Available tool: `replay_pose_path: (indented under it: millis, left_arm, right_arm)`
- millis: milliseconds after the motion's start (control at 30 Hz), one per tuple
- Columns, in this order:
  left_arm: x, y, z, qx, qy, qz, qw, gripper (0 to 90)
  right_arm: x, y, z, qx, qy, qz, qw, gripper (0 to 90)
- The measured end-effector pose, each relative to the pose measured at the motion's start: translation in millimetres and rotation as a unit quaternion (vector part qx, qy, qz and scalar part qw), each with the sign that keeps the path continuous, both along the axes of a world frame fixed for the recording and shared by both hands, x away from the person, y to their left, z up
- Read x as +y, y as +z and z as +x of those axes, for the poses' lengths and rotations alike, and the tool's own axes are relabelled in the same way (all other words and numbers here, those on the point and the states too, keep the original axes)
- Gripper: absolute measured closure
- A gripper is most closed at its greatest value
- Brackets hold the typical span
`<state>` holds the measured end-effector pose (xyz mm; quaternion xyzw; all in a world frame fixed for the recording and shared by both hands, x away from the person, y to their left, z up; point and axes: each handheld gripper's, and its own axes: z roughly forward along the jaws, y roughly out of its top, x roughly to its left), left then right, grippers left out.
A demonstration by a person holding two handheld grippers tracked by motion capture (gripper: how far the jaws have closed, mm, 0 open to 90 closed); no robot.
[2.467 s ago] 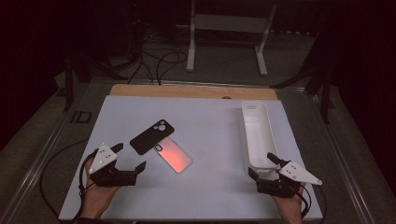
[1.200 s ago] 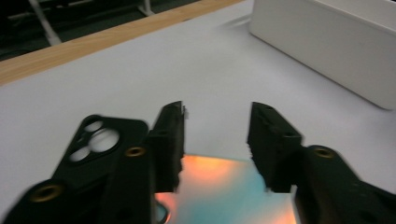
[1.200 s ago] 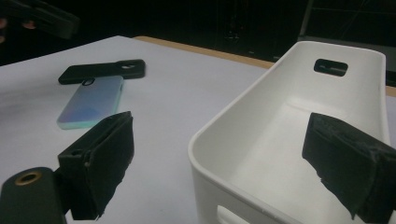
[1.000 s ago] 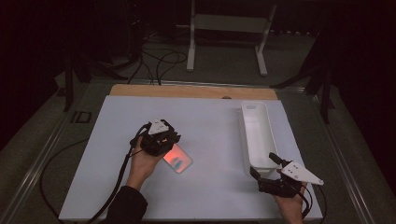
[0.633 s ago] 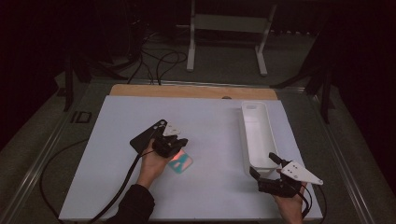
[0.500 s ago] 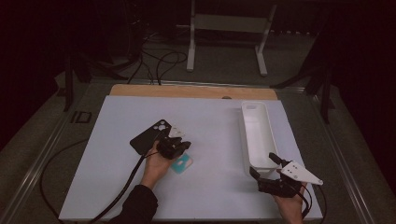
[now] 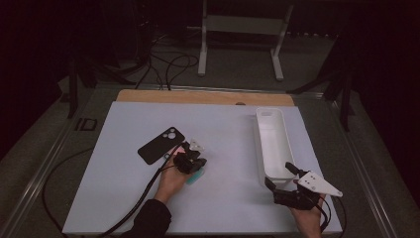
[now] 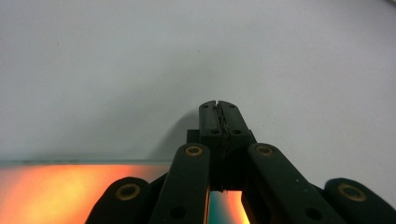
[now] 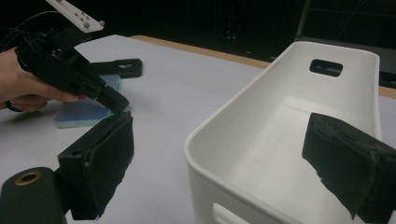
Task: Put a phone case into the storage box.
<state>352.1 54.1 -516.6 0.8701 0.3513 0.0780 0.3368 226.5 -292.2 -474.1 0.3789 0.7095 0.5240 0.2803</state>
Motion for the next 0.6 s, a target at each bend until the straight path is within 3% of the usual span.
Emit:
replay_pose_path:
  millis: [267, 600]
  left_arm:
    - [8.3, 0.2, -17.5, 0.005, -0.003, -0.002, 1.0000, 90.0]
    - [29.7, 5.1, -51.2, -0.011, -0.022, 0.038, 0.9990, 89.9]
  right_arm:
    - [-1.5, 0.3, -0.4, 0.000, -0.003, 0.002, 1.0000, 9.0]
    - [-0.8, 0.0, -0.3, -0.001, -0.002, 0.001, 1.0000, 9.0]
